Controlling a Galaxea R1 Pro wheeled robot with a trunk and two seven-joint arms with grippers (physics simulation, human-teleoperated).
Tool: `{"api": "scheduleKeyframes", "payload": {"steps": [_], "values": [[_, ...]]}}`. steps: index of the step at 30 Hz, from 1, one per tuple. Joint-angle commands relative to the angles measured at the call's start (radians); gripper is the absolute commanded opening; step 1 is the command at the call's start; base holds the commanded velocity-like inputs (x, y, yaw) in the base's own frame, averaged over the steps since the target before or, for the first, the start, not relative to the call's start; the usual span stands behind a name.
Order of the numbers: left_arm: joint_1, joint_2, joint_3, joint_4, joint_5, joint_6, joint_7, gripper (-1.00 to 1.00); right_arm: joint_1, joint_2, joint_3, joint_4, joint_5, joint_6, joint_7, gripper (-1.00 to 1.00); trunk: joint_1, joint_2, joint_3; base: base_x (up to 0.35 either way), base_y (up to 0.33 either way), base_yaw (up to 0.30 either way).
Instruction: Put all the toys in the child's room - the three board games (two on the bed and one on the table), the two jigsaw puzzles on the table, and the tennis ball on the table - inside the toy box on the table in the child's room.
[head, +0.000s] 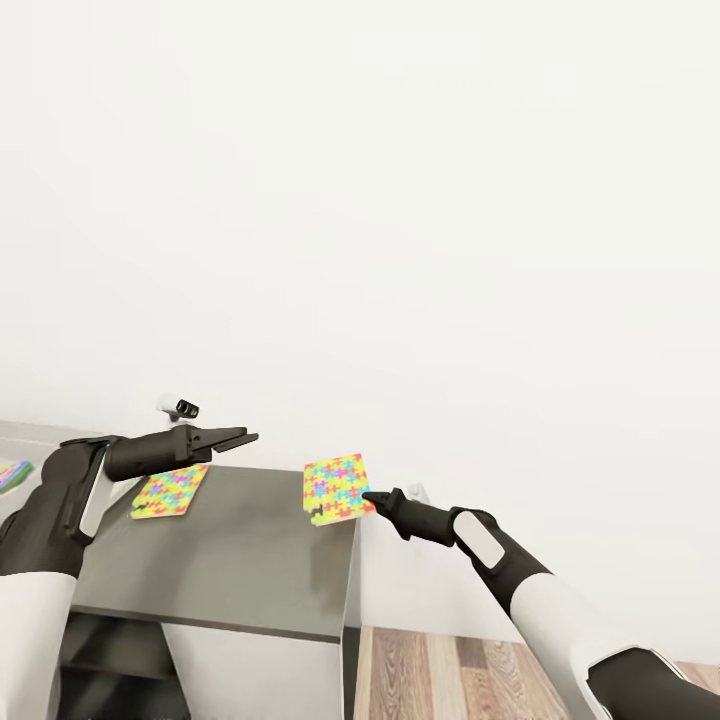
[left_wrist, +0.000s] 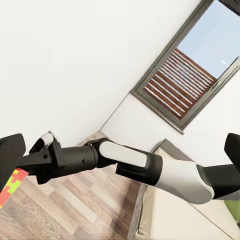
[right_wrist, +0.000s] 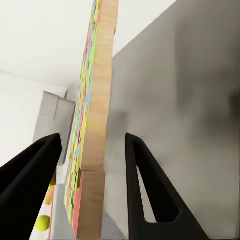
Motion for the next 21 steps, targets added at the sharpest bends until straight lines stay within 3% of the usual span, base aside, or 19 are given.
{"api": "scheduleKeyframes", "payload": {"steps": [1,21], "values": [[0.000,0.001,0.000,0.000,0.000,0.011,-0.004,1.00,-0.001,-0.001,0.003,0.001,-0.001,0.002,0.002,-1.00,-0.004,0.007,0.002,-0.048,0.000,0.000],[0.000,0.001,-0.002,0.000,-0.001,0.011,-0.004,1.00,-0.001,-0.011,0.003,0.001,-0.008,0.008,0.002,-1.00,-0.081,0.147,0.034,-0.005,0.000,0.000]]}}
